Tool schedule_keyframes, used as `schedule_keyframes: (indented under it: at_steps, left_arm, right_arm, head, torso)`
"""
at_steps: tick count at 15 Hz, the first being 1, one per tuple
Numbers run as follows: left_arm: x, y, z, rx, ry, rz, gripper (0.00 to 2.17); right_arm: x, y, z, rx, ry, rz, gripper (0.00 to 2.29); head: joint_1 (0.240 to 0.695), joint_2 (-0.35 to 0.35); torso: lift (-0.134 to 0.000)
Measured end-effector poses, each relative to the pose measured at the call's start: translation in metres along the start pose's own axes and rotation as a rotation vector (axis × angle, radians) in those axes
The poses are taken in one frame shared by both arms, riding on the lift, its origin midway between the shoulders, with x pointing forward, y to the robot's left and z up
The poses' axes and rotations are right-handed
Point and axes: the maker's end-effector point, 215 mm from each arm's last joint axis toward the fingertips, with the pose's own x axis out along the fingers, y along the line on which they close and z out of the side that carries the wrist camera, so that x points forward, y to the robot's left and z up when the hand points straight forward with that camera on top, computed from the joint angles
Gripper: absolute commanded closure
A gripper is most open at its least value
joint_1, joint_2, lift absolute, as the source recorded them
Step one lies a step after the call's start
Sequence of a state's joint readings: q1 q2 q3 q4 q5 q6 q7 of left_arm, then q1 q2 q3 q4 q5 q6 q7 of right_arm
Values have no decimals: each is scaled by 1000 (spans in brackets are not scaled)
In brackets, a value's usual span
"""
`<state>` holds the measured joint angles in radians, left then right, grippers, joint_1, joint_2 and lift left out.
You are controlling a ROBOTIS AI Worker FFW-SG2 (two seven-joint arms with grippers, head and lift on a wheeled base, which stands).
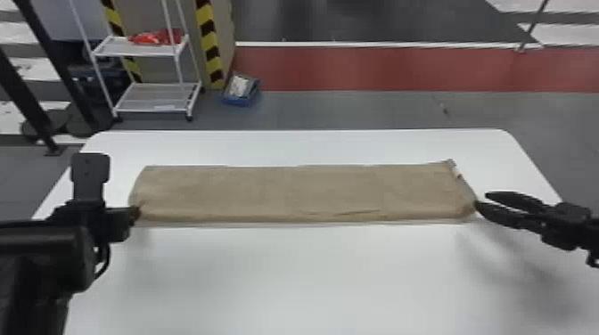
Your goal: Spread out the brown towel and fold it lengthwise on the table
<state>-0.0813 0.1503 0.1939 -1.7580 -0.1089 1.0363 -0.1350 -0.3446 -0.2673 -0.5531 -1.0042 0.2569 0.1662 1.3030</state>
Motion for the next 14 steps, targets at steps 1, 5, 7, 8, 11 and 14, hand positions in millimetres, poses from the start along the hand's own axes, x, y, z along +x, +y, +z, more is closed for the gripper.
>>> schedule_keyframes:
  at_steps: [1, 5, 7, 8, 11, 14]
  left_arm:
    - [0, 0, 0, 0, 0, 0, 1558]
    - [0, 0, 0, 1, 0, 0, 1561]
    - [0, 1, 0, 2, 0, 1, 1561]
    - [0, 1, 0, 2, 0, 2, 1561]
    - [-1, 0, 0, 4, 0, 2, 1561]
    - [-1, 1, -3, 7, 3, 4, 1561]
  right_arm:
    - [3, 1, 0, -5, 11, 5, 903]
    - [9, 5, -4, -13, 40, 22, 1001]
    - [6, 5, -4, -3, 36, 32, 1116]
    - [3, 6, -3, 6, 30, 40, 1116]
    - [-9, 6, -4, 29, 6, 40, 1116]
    - [-23, -3, -4, 33, 0, 15, 944]
  head:
    - [695, 14]
    - [695, 21]
    - [695, 20]
    - [695, 20]
    - [695, 13]
    - [695, -2]
  torso:
    - [-124]
    - [-124]
    - [-124]
    - [-124]
    - [-124]
    - [-124]
